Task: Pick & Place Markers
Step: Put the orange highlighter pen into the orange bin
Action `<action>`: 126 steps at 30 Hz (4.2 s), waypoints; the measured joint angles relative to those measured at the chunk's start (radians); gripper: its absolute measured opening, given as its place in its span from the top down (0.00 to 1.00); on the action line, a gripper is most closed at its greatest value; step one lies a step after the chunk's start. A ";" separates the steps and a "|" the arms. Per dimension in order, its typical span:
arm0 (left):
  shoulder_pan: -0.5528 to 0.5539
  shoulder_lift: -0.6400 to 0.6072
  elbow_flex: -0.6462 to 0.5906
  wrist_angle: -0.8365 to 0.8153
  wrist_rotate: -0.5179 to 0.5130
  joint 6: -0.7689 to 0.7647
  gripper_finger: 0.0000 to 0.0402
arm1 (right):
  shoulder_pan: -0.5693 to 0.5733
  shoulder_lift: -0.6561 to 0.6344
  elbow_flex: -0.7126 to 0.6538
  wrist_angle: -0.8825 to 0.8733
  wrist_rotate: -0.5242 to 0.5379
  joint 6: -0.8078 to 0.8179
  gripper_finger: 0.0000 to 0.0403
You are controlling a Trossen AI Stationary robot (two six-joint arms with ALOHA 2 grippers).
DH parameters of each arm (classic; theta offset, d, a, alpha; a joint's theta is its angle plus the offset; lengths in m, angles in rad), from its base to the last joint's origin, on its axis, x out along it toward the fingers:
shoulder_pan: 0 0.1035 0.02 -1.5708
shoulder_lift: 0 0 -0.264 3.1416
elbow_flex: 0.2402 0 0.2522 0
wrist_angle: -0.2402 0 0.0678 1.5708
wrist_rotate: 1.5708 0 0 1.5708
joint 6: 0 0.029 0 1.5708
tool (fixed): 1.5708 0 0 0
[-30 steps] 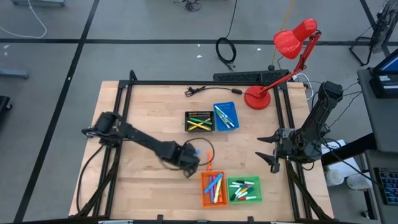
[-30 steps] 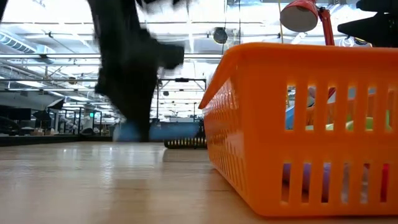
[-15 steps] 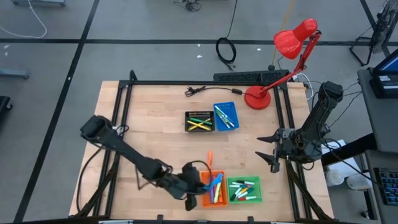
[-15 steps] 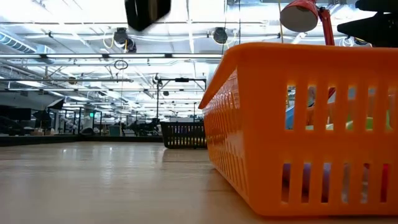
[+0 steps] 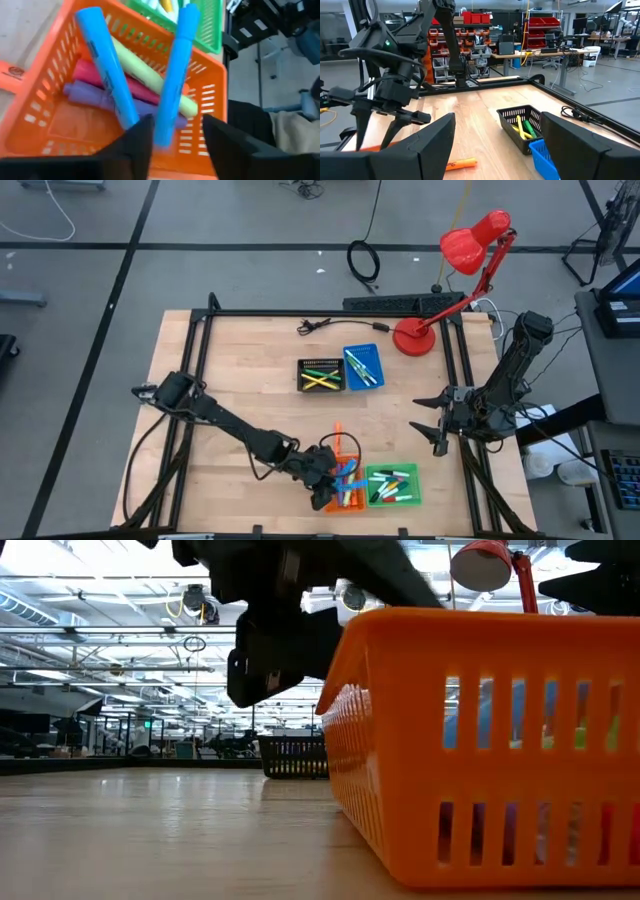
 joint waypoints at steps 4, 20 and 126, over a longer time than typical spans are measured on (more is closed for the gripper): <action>0.007 -0.004 0.000 0.009 0.025 0.005 0.42 | 0.000 0.000 0.000 0.000 0.000 0.000 0.31; 0.173 -0.138 0.002 -0.140 -0.105 0.179 0.28 | 0.000 0.000 0.000 0.000 0.000 0.000 0.31; -0.060 0.061 -0.002 0.101 -0.308 -0.091 0.71 | -0.009 0.002 -0.011 0.024 0.001 -0.011 0.31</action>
